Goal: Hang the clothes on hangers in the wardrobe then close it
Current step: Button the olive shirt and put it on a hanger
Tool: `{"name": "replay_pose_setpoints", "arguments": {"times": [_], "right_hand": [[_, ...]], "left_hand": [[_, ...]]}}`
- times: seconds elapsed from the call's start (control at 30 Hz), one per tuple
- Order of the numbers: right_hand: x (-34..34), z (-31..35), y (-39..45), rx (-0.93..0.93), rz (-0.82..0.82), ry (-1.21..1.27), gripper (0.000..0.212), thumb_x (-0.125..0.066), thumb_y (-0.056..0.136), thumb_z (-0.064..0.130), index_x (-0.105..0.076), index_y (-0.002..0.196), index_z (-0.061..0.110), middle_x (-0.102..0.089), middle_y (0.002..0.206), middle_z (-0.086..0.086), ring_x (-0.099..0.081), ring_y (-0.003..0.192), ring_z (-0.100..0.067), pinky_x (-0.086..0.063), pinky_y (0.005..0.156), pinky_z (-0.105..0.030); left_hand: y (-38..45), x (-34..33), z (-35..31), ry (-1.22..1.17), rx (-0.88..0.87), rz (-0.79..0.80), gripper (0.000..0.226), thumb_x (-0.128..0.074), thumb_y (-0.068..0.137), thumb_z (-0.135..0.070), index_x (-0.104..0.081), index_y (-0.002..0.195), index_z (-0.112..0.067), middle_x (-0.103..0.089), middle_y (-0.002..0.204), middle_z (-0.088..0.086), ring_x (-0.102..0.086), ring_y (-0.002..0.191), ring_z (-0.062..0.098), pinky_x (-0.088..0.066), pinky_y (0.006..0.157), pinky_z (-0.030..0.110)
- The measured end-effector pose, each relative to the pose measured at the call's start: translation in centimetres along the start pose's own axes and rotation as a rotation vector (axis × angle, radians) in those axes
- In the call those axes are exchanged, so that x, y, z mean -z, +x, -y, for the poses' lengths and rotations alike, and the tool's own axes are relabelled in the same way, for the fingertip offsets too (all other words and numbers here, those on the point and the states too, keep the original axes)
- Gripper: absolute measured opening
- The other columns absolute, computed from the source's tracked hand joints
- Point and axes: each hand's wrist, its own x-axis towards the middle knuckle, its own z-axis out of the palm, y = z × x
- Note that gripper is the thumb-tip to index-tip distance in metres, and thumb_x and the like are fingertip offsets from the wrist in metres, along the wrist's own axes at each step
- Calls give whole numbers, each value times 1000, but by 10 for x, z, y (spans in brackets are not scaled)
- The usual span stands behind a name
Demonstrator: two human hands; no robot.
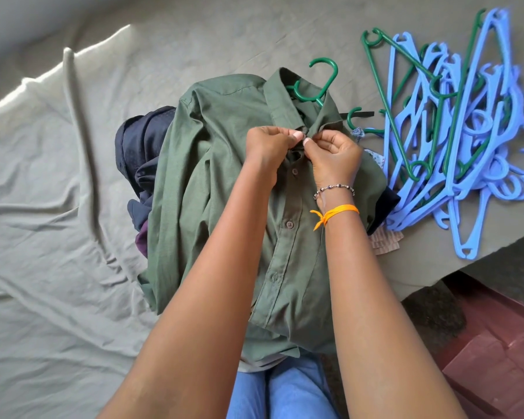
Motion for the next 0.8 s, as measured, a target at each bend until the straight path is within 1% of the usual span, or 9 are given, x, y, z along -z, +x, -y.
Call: {"name": "replay_pose_setpoints", "arguments": {"times": [0.13, 0.23, 0.37, 0.47, 0.53, 0.6, 0.67, 0.73, 0.8], "right_hand": [[1, 1, -2, -1, 6, 5, 25, -70, 74, -4, -59, 63, 17, -62, 63, -1, -59, 57, -12, -53, 64, -28], [3, 4, -2, 5, 54, 0, 23, -69, 77, -2, -62, 65, 16, -64, 63, -2, -61, 58, -12, -57, 69, -32], [7, 6, -3, -8, 121, 47, 21, -64, 80, -7, -65, 70, 11, -65, 64, -4, -63, 55, -6, -55, 63, -22], [6, 5, -2, 44, 86, -34, 25, -74, 71, -5, -63, 65, 17, -64, 61, 1, -60, 53, -2, -54, 62, -22], [4, 6, -1, 66, 71, -56, 27, -75, 70, -5, -61, 64, 18, -63, 62, 3, -58, 52, 2, -51, 59, -18], [2, 6, -2, 103, 76, -80, 26, -74, 69, -5, -61, 64, 17, -64, 63, 3, -59, 53, 2, -51, 60, -17], [2, 5, -3, 141, 81, -116, 23, -74, 69, -4, -62, 65, 15, -65, 63, 3, -62, 55, -3, -54, 62, -21], [4, 4, -4, 154, 90, -151, 25, -74, 69, -3, -61, 64, 19, -65, 63, 3, -64, 59, -9, -56, 65, -26], [7, 4, -4, 139, 105, -178, 28, -74, 69, -3, -60, 64, 21, -64, 63, 4, -63, 59, -9, -56, 66, -26]], "left_hand": [[2, -1, 4, 23, 3, -30, 19, -68, 83, -2, -64, 66, -11, -64, 68, 6, -61, 67, 13, -51, 65, 19], [3, 0, 5, 0, 11, -29, 18, -68, 83, -3, -64, 67, -11, -63, 67, 3, -59, 59, 6, -47, 58, 13], [3, 3, 2, 17, 0, -12, 20, -67, 82, 3, -62, 66, -8, -61, 60, 1, -54, 42, -4, -42, 49, 7], [1, 5, -2, 47, -3, 19, 20, -62, 85, 4, -62, 68, -7, -59, 65, 2, -52, 44, -4, -39, 47, 5], [-2, 8, -4, 95, 19, 35, 16, -63, 89, -10, -66, 73, -10, -59, 67, 1, -49, 52, 0, -34, 43, 3], [-2, 9, -5, 136, 1, 43, 19, -68, 86, -17, -64, 68, -10, -59, 65, 1, -47, 55, 4, -35, 45, 4], [0, 9, -3, 176, -48, 15, 19, -75, 78, -11, -63, 63, -8, -58, 62, 2, -51, 56, 6, -41, 53, 9], [4, 6, 0, 225, -68, -57, 21, -78, 74, -11, -63, 59, -12, -61, 61, 4, -55, 60, 12, -48, 65, 21], [7, 3, 4, 265, -87, -118, 27, -77, 75, -15, -60, 54, -16, -61, 59, 3, -54, 59, 14, -48, 67, 29]]}}
